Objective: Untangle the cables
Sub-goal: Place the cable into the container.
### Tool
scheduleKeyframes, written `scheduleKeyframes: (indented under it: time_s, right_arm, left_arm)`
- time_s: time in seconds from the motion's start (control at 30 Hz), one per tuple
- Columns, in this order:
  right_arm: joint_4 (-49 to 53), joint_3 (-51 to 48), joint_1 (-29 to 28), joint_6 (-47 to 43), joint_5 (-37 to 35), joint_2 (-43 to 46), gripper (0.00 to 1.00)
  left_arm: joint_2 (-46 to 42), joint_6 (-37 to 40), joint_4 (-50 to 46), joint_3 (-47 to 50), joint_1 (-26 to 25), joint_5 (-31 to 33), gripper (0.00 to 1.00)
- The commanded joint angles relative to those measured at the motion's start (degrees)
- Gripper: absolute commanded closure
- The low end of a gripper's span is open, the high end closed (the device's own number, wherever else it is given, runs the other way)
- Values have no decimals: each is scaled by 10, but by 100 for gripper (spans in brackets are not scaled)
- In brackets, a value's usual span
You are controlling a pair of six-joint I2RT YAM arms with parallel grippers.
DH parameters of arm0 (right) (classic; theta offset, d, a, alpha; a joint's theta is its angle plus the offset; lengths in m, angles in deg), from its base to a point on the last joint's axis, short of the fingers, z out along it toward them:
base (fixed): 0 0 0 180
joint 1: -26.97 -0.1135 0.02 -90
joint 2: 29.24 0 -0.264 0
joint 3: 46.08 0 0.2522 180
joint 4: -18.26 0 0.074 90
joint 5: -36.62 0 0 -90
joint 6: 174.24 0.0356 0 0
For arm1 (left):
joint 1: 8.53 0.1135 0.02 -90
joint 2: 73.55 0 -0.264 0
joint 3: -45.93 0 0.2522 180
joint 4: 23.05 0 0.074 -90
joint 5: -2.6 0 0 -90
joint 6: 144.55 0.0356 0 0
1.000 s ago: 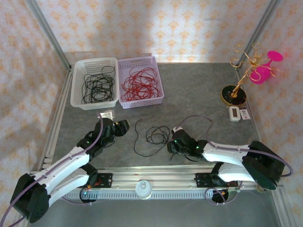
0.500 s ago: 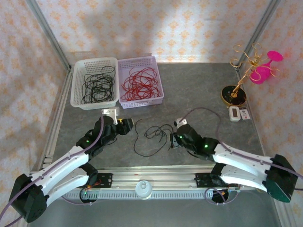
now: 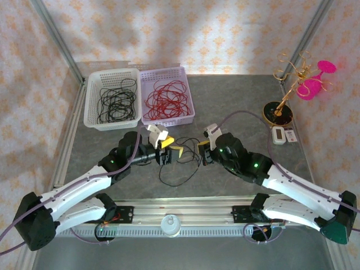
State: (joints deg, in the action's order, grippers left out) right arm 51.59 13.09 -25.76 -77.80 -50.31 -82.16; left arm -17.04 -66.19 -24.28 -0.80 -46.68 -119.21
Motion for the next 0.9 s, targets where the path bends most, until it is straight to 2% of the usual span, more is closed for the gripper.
scheduleKeyframes:
  time_s: [0.0,0.17,0.33,0.4,0.43,0.47,0.5,0.53,0.67,0.87]
  right_arm:
    - [21,25,-2,-34,18,-3,100]
    - [15,33,-2,-44,49,-4,100]
    - [25,44,-2,-54,71,-8,100]
    - [29,47,-2,-57,76,-9,100]
    - [30,49,-2,-59,75,-10,100]
    - [30,50,-2,-61,70,-8,100]
    - [29,50,-2,-62,63,-8,100]
    - [25,48,-2,-64,52,-8,100]
    - [-8,34,-2,-75,1,-14,100]
    - [-152,-32,-2,-116,-68,-36,88]
  left_arm:
    - [12,62,56,-12,-2,-51,27]
    - [43,119,15,-38,-2,-56,20]
    - [74,165,-39,-68,-2,-37,23]
    - [85,177,-51,-78,-2,-39,42]
    - [91,180,-58,-84,-2,-44,58]
    - [95,178,-61,-88,-1,-41,78]
    - [96,173,-60,-89,-2,-33,93]
    - [93,166,-58,-87,-2,-21,100]
    - [66,142,-57,-82,-4,-17,100]
    - [23,123,-87,-91,-7,-35,100]
